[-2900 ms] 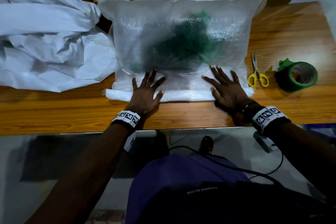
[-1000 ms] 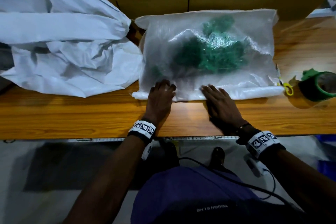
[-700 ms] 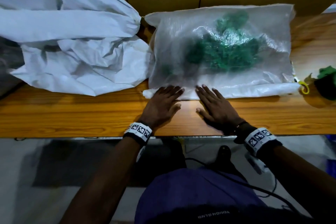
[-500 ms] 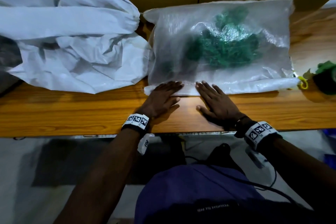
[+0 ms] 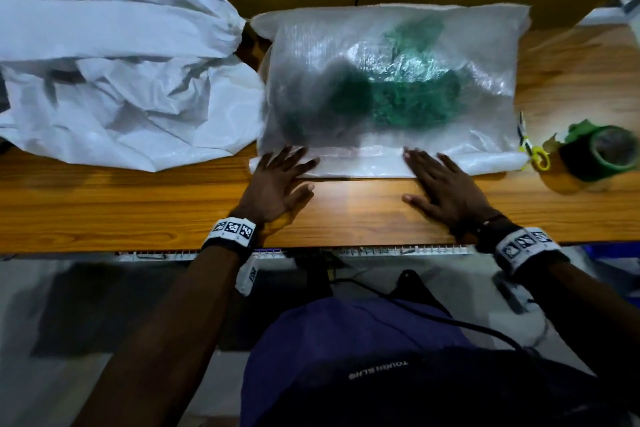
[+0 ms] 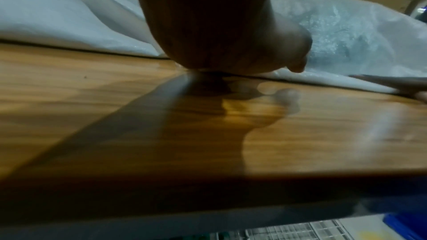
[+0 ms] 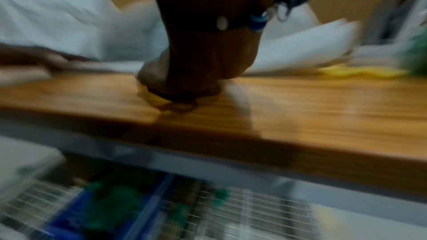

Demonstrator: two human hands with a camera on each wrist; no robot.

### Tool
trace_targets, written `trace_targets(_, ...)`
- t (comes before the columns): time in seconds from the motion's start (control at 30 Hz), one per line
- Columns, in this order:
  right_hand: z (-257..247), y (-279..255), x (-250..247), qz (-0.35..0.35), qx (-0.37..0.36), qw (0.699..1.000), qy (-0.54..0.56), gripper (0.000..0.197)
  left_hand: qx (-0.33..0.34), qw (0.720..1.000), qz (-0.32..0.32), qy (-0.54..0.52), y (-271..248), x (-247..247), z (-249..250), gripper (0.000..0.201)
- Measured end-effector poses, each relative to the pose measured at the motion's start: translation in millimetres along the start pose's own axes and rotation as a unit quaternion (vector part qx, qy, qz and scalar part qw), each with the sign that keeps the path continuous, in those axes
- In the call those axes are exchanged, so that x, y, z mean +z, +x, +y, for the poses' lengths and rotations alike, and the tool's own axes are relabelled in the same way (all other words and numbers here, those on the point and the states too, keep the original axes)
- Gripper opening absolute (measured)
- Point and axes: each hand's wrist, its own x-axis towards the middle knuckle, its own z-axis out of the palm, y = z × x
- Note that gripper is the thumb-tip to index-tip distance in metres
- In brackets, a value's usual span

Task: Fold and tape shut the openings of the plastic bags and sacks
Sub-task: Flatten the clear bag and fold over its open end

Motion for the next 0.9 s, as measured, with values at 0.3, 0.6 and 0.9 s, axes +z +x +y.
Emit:
trace_targets(0.3, 35.9, -26.3, 8.8, 0.001, 0.036, 0.999, 0.022, 0.084, -0.021, 0.989, 0.146, -0.02, 37.8, 15.9, 75.3, 0.047)
trace_targets(0.6, 82.7, -50.8, -3.1, -0.012, -0.045, 0.999, 0.0, 0.085, -0.067, 0.994, 0.007, -0.083, 99.4, 55.5, 179.1, 0.06)
trace_targets(0.9, 118.5, -71.2, -3.3, 0.015, -0.018, 0.999, 0.027, 0.079, -0.125, 0.989, 0.074, -0.039, 107.5, 59.1, 213.3, 0.051)
